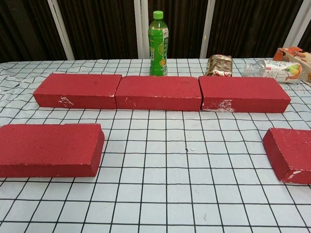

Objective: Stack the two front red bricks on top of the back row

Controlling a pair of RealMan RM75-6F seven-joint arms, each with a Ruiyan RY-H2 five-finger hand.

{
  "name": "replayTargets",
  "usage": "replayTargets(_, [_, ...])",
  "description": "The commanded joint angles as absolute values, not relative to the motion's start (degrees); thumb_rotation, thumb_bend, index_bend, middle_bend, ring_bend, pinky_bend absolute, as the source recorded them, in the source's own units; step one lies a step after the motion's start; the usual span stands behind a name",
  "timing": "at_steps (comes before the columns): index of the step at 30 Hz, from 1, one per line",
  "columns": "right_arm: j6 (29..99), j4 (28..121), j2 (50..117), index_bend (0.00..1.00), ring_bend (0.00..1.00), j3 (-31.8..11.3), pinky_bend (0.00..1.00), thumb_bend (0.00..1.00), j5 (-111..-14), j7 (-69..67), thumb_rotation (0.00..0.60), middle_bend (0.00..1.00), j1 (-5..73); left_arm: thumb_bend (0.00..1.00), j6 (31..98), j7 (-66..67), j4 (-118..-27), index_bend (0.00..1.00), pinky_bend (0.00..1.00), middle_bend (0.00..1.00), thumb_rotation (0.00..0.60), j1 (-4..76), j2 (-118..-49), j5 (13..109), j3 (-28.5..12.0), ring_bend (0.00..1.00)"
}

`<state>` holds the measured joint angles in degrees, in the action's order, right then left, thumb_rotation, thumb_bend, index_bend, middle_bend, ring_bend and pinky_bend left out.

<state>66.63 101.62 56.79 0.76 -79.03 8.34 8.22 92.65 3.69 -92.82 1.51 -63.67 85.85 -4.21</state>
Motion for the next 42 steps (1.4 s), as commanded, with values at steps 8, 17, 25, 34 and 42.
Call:
replayTargets(8, [62.17, 105.82, 58.12, 0.00, 0.00, -0.39, 0.00, 0.15, -72.99, 15.46, 0.600, 0.00, 12.02, 0.16, 92.20, 2.77, -92.60, 0.07, 0.05, 0.00, 0.600, 1.47, -63.34, 85.34, -4.36, 0.00])
replayTargets(17, [58.70, 105.60, 60.78, 0.00, 0.00, -2.24, 0.00, 0.15, -66.25, 20.85, 0.600, 0.00, 15.95, 0.16, 92.39, 3.27, -92.27, 0.07, 0.05, 0.00, 0.600, 1.34, -63.48, 84.78, -4.72, 0.00])
replayTargets(25, [55.26, 106.06, 60.99, 0.00, 0.00, -3.09, 0.00, 0.15, -60.27, 24.53, 0.600, 0.00, 19.57, 0.16, 92.07, 3.90, -92.49, 0.07, 0.05, 0.00, 0.600, 1.42, -63.59, 84.49, -4.79, 0.00])
replayTargets(34, [53.15, 107.02, 60.72, 0.00, 0.00, -3.44, 0.00, 0.15, -54.37, 28.83, 0.600, 0.00, 23.23, 0.16, 91.97, 4.94, -92.65, 0.06, 0.05, 0.00, 0.600, 1.49, -63.87, 84.34, -4.88, 0.00])
replayTargets(42, [52.14, 106.67, 61.52, 0.00, 0.00, -3.13, 0.00, 0.15, -48.97, 32.09, 0.600, 0.00, 26.32, 0.16, 91.28, 5.45, -92.60, 0.06, 0.05, 0.00, 0.600, 1.73, -63.94, 83.61, -5.11, 0.00])
